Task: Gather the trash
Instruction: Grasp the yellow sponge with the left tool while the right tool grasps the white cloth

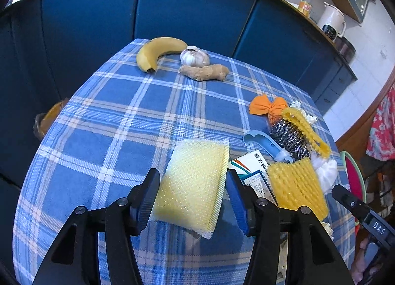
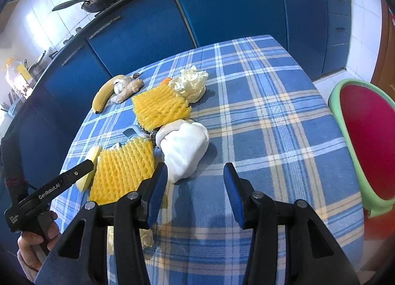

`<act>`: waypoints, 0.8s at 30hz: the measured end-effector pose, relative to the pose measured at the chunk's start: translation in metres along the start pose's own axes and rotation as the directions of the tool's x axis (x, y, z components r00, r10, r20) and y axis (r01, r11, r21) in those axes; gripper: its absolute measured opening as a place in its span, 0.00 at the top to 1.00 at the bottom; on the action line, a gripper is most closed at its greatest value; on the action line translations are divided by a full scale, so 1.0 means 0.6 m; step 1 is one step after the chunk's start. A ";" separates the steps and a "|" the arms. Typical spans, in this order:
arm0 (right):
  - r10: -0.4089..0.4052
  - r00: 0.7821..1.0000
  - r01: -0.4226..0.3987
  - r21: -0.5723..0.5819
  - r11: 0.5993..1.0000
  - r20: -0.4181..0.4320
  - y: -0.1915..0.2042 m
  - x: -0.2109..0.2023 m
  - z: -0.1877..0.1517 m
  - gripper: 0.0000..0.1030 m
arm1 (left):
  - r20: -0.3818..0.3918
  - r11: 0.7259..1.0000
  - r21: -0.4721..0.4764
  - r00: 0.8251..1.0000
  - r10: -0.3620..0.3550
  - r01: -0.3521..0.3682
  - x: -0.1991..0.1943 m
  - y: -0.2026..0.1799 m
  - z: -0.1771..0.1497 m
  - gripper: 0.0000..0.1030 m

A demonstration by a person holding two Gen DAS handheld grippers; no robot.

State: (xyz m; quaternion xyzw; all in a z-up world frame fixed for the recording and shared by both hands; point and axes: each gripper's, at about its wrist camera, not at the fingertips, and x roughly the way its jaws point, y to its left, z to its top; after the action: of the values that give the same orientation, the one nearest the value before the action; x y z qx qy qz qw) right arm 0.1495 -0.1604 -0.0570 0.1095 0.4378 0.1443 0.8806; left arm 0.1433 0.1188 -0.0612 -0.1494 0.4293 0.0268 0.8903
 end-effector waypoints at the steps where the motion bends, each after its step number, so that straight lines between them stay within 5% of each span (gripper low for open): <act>1: 0.003 1.000 -0.003 0.004 1.000 -0.004 -0.001 0.003 0.000 0.52 | 0.001 1.000 0.000 1.000 0.000 0.000 0.001 0.000 0.000 0.44; 20: 0.038 0.997 -0.037 0.025 0.999 -0.062 -0.005 0.048 0.012 0.53 | 0.029 0.997 0.057 0.998 0.047 -0.048 0.020 -0.011 -0.006 0.48; 24: 0.062 0.996 -0.060 0.032 0.998 -0.067 -0.005 0.053 0.013 0.68 | 0.039 0.996 0.061 0.997 0.065 -0.067 0.019 -0.012 -0.009 0.52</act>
State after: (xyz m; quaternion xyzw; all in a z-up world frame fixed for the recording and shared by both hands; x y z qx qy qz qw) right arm 0.1747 -0.1528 -0.0768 0.1311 0.4660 0.1680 0.8587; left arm 0.1479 0.1096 -0.0714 -0.1068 0.4180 0.0456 0.9010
